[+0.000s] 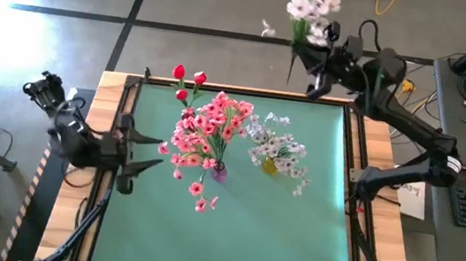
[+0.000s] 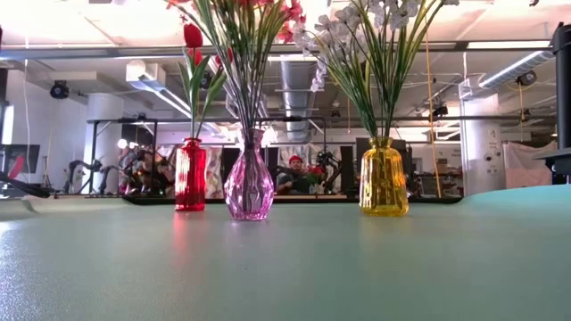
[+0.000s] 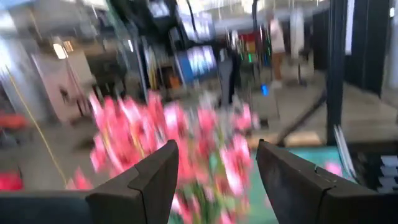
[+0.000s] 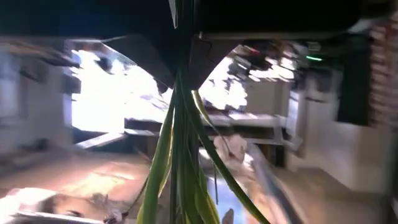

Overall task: Sort flowers into vase by color
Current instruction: Put the white flower into the yellow vase

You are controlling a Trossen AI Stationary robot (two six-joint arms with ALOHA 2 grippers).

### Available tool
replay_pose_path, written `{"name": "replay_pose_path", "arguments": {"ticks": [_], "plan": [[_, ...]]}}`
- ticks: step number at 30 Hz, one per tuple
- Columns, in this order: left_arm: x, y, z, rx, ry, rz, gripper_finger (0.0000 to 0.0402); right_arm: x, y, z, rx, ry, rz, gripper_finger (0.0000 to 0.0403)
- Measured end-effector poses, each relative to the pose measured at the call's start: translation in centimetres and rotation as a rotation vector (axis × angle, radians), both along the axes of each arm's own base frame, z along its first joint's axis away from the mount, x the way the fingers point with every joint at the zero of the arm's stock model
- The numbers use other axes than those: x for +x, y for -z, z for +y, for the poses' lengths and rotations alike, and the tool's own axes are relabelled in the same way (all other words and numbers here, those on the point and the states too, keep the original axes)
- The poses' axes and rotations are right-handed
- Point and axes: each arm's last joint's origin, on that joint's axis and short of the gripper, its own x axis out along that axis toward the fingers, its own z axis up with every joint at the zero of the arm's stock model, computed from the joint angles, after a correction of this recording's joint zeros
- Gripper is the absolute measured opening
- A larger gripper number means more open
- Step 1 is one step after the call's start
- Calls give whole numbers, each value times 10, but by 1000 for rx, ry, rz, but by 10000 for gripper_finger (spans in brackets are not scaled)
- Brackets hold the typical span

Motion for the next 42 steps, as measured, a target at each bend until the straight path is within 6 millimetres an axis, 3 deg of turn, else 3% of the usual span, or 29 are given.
{"name": "replay_pose_path", "arguments": {"ticks": [9,15,22,34,42], "plan": [[7,-44,-4,110,139,-217,204,19,-6,52,-9,-228,-53,18],[29,-52,-14,126,114,-209,204,27,-22,87,-34,-343,-64,18],[56,-66,-27,157,150,-247,213,58,-22,126,-33,-454,12,18],[100,-83,-51,281,160,-237,242,108,-19,140,17,-479,156,18],[116,-92,-35,322,46,-275,243,131,-22,144,-10,-477,283,18]]}}
